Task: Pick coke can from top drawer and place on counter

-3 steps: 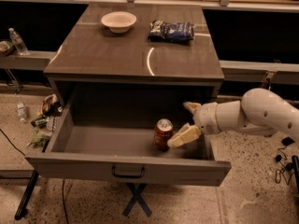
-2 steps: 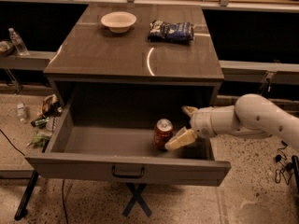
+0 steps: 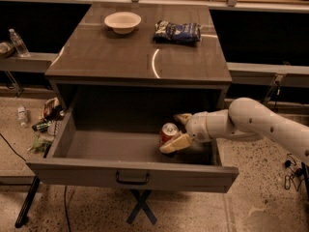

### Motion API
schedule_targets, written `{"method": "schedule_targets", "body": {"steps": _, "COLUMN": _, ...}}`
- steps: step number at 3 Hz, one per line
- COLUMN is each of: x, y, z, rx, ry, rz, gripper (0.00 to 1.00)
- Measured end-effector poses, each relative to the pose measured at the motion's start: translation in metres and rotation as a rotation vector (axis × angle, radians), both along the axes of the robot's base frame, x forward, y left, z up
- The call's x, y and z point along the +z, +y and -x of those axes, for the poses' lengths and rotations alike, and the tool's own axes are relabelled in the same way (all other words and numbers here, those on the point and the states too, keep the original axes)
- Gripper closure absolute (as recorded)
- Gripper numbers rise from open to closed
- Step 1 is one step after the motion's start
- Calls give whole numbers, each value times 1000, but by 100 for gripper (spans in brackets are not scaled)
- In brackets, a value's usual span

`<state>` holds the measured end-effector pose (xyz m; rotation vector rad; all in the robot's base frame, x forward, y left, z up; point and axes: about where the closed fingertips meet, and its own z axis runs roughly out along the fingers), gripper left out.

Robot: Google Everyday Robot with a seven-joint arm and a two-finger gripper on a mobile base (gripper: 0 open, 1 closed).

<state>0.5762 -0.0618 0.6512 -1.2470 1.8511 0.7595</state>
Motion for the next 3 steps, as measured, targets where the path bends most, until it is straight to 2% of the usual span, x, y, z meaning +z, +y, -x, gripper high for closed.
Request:
{"method": "schedule_targets", "body": {"steps": 1, "x": -5, "y": 10, "z": 2, "rx": 31, "ry": 18, "rz": -11, "gripper": 41}}
{"method": "schedule_targets", "body": {"steps": 2, "x": 12, "y": 15, "z": 6, "rx": 51, "ry": -5, "rz": -47, "gripper": 72}}
{"method": "schedule_targets", "body": {"steps": 3, "x": 43, "y": 11, "z": 9, "rx": 51, "ry": -51, "rz": -85, "gripper": 95}}
